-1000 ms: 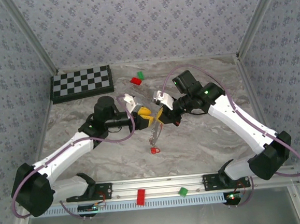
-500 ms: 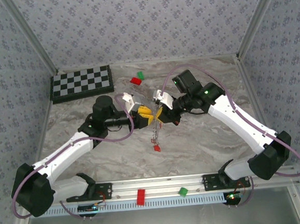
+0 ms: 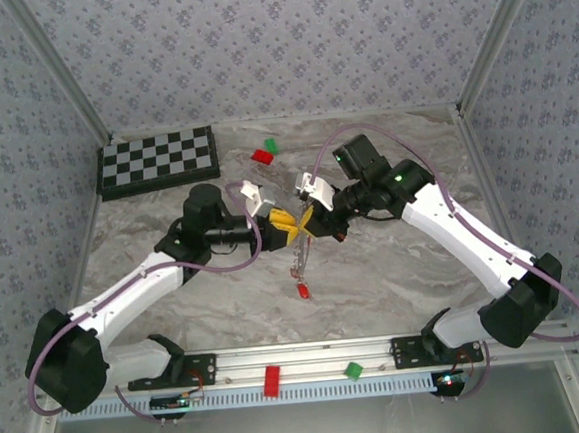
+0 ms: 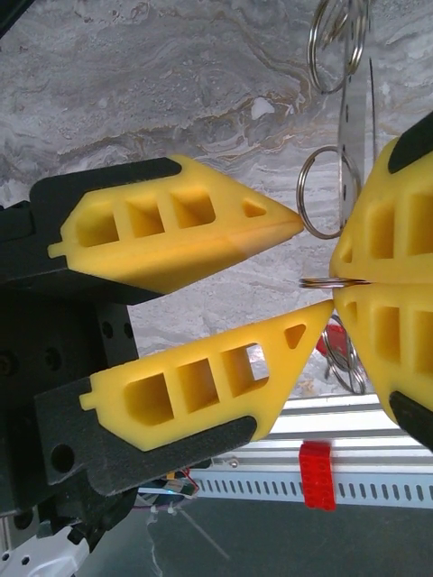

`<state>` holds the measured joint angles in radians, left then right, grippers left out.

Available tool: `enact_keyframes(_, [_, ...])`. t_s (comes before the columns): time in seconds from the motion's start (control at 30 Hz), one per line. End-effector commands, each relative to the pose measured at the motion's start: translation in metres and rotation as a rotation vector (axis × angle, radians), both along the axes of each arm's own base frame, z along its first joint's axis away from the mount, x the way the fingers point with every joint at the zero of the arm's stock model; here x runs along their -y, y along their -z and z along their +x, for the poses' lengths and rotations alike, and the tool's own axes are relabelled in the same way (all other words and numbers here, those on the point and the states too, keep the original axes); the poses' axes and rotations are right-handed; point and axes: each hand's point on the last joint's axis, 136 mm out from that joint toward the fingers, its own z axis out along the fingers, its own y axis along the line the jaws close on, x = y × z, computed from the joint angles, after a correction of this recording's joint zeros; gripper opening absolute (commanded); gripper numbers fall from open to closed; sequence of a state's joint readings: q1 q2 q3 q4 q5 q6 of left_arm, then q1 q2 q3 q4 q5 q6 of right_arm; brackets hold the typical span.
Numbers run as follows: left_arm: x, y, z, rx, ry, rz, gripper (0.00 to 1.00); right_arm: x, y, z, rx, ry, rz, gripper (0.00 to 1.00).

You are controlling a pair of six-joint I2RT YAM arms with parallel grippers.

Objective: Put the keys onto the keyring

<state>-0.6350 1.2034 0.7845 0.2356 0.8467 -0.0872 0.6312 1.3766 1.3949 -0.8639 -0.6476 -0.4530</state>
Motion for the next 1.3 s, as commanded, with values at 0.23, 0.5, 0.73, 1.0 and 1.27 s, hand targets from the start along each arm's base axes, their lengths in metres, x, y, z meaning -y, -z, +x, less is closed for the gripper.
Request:
enact_keyframes(0.23, [0.006, -0.018, -0.004, 0.017, 0.051, -0.054, 0.24, -0.007, -0.009, -0.008, -0.015, -0.039, 0.048, 0.0])
enact_keyframes(0.5, [0.003, -0.023, -0.003, 0.034, 0.025, -0.069, 0.0, -0.007, -0.006, -0.009, -0.023, -0.04, 0.041, 0.0])
enact_keyframes(0.73, [0.003, -0.023, -0.003, 0.036, 0.019, -0.072, 0.0, -0.007, -0.006, -0.009, -0.025, -0.034, 0.041, 0.0])
enact_keyframes(1.0, [0.0, -0.024, 0.001, 0.05, -0.013, -0.077, 0.0, 0.0, -0.007, -0.012, -0.017, -0.017, 0.069, 0.04])
enact_keyframes(1.27, [-0.002, -0.027, 0.002, 0.054, -0.021, -0.086, 0.0, 0.005, -0.006, -0.012, -0.027, 0.004, 0.083, 0.1])
